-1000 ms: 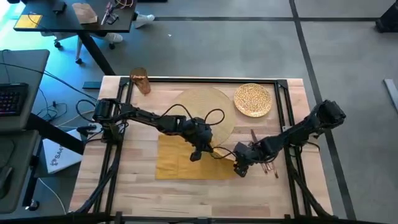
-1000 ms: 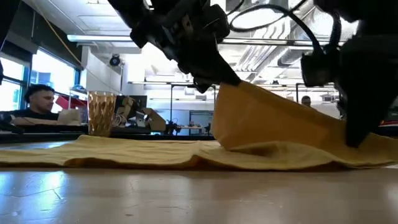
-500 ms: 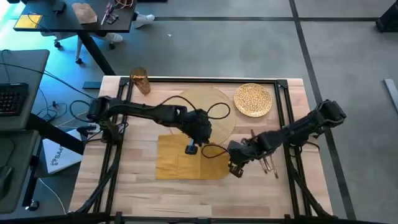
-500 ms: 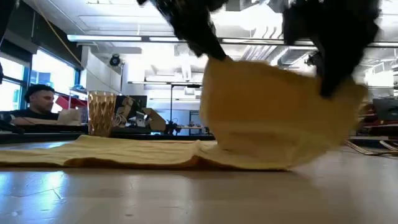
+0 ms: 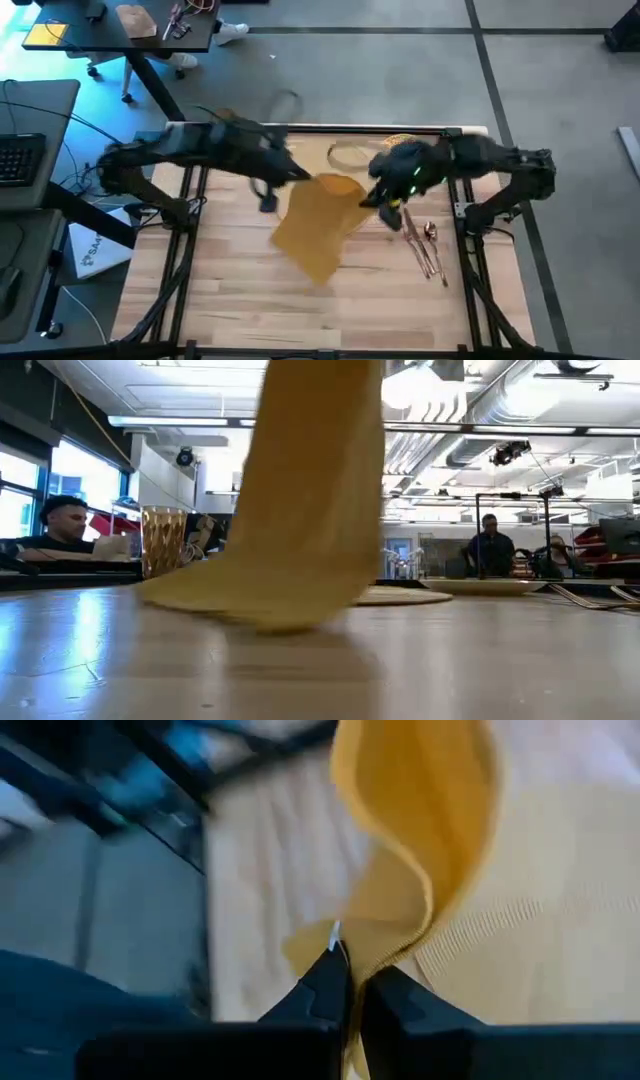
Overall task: Set table place
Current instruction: Fold the yellow table napkin
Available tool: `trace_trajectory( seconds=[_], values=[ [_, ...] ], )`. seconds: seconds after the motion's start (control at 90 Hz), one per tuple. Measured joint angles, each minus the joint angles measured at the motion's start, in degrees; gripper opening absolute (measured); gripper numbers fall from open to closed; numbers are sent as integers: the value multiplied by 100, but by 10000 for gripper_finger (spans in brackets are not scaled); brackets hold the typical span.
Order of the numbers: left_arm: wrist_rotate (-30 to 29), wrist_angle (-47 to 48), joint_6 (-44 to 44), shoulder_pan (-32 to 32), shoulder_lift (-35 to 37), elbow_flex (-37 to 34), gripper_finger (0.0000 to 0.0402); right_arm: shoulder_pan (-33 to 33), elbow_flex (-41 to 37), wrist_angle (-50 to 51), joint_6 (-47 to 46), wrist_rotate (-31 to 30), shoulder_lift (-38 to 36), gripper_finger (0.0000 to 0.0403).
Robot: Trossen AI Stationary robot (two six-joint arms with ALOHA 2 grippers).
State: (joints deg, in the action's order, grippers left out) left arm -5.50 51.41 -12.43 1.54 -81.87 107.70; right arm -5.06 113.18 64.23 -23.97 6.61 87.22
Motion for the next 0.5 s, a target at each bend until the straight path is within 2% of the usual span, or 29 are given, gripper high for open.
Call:
trace_trajectory(
  seconds=[0.056,0.156,0.3,0.378,0.5],
  values=[
    [-187,-45,28,-24,142,180,0,96,394,13,113,25,31,0],
    [-518,-219,-113,-215,311,284,0,382,983,65,291,-339,118,0],
    [-915,-257,-568,-775,214,282,0,1170,1353,271,862,-709,348,0],
    [-1090,-274,-863,-1120,35,280,0,1620,1349,248,1366,-1180,492,0],
    [-1683,-430,-1546,-1680,-326,271,0,2304,1349,-11,2251,-2257,724,0]
  ],
)
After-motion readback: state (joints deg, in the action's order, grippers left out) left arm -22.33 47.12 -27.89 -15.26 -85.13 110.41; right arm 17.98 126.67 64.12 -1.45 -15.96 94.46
